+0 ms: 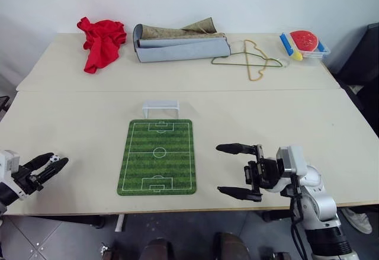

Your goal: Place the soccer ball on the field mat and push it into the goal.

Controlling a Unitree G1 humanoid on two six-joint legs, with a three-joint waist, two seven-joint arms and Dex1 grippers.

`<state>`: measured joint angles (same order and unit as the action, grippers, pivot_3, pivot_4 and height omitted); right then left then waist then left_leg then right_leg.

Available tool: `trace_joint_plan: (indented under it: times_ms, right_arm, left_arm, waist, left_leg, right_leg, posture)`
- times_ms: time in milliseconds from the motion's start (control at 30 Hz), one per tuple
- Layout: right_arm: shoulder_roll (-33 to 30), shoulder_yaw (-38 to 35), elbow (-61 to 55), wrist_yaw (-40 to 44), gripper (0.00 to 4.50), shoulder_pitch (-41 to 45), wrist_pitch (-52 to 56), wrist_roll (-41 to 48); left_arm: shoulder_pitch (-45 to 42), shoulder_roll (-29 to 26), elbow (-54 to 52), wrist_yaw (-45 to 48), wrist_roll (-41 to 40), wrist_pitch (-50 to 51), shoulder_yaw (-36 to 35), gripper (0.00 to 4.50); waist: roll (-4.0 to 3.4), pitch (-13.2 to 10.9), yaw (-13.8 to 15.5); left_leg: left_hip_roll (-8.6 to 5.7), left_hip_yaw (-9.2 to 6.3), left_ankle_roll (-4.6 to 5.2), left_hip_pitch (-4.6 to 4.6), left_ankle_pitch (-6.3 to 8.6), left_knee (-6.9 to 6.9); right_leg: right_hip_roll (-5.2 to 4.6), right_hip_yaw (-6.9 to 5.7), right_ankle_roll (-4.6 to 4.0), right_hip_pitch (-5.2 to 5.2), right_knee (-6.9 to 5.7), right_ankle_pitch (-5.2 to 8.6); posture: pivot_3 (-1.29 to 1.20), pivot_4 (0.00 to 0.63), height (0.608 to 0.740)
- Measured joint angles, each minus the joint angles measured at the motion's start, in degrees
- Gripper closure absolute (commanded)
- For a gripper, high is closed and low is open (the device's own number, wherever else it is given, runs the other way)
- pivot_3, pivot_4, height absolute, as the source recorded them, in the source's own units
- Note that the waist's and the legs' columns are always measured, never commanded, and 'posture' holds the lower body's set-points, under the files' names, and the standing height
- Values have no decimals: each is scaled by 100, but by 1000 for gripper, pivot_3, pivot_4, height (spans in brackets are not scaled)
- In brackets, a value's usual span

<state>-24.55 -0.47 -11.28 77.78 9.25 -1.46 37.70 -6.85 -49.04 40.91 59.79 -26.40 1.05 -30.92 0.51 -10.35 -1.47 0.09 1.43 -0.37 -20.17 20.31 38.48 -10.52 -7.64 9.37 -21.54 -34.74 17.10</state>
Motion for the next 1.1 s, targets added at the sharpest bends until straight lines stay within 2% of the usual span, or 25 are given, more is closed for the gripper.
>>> trace_joint_plan:
  times_ms: [67,100,300,467,567,633,767,900,1100]
  right_arm:
    - [-35,-12,-7,-53,0,-16,-20,-10]
    - [-54,-30,-7,-91,0,-14,-38,-24]
    - [-174,-233,10,-157,0,16,-113,-52]
    - [-352,-458,23,-145,0,13,-213,-46]
    - [-672,-647,-7,66,0,-289,-216,35]
    - [-857,-666,-36,317,0,-449,-236,60]
    - [-988,-630,-303,610,0,-640,-306,101]
    - [-1025,-681,-439,555,0,-974,-257,184]
    - [-1059,-721,-789,260,0,-1472,-190,198]
  left_arm:
    - [-35,-3,9,-13,51,7,61,3487]
    - [-55,-17,9,-10,91,8,90,3636]
    - [-137,-24,-125,82,104,66,199,3635]
    - [-481,29,-1586,478,-314,528,378,3635]
    - [-683,25,-2749,941,-468,815,943,3635]
    - [-775,27,-3160,1259,-451,845,1423,3635]
    - [-1073,180,-3366,1764,-158,728,2322,3635]
    - [-1190,681,-3375,1885,277,310,3099,3635]
    - [-881,806,-3629,1779,476,118,3269,3635]
  waist:
    - [0,0,0]
    - [0,0,0]
    - [0,0,15]
    - [-1,-1,114]
    - [-3,-2,159]
    - [-8,-4,149]
    - [-11,-5,99]
    - [-12,-5,156]
    - [-12,-5,153]
  left_leg:
    - [1,0,0,0,0,3]
    - [0,0,0,0,0,3]
    - [1,-1,0,-3,1,11]
    - [4,-4,5,-13,15,46]
    - [2,-3,9,-13,21,51]
    - [2,0,8,-12,23,50]
    - [11,11,6,-5,24,50]
    - [8,10,9,-12,25,59]
    - [10,10,10,-11,25,59]
  right_leg:
    - [0,0,0,0,-2,0]
    - [0,2,0,0,-2,0]
    - [0,1,0,0,-4,0]
    - [0,3,-1,2,-12,-1]
    - [-1,4,0,6,-10,-1]
    - [1,4,0,6,-9,-1]
    - [11,12,0,5,-8,-1]
    - [9,12,2,7,-7,-2]
    - [9,15,4,8,-2,-3]
  posture:
    - [0,150,740]
    - [0,150,740]
    - [0,150,740]
    - [0,150,740]
    - [0,150,740]
    - [0,150,740]
    - [0,150,740]
    - [0,150,740]
    - [0,150,740]
